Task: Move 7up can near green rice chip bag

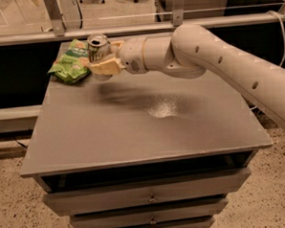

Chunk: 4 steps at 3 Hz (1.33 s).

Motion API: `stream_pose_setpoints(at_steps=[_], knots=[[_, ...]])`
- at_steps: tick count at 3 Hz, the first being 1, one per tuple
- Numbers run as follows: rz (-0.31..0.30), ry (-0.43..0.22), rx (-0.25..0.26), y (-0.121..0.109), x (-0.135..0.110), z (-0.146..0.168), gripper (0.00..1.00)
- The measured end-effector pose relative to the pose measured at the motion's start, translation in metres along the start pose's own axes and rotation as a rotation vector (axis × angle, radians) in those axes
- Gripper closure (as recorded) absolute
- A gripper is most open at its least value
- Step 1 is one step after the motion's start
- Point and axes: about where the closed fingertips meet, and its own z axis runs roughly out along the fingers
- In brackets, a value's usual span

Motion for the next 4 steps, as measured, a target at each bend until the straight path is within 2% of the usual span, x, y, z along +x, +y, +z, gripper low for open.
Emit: stream_pose_setpoints(at_steps=[1, 2, 4], knots=[[0.031, 0.016, 0.012, -0.021, 0.013, 0.035, 0.82], [0.049, 0.03, 0.031, -0.034, 0.025, 0.049, 0.6], [0.061, 0.031, 0.039, -0.044, 0.034, 0.066, 0.14]])
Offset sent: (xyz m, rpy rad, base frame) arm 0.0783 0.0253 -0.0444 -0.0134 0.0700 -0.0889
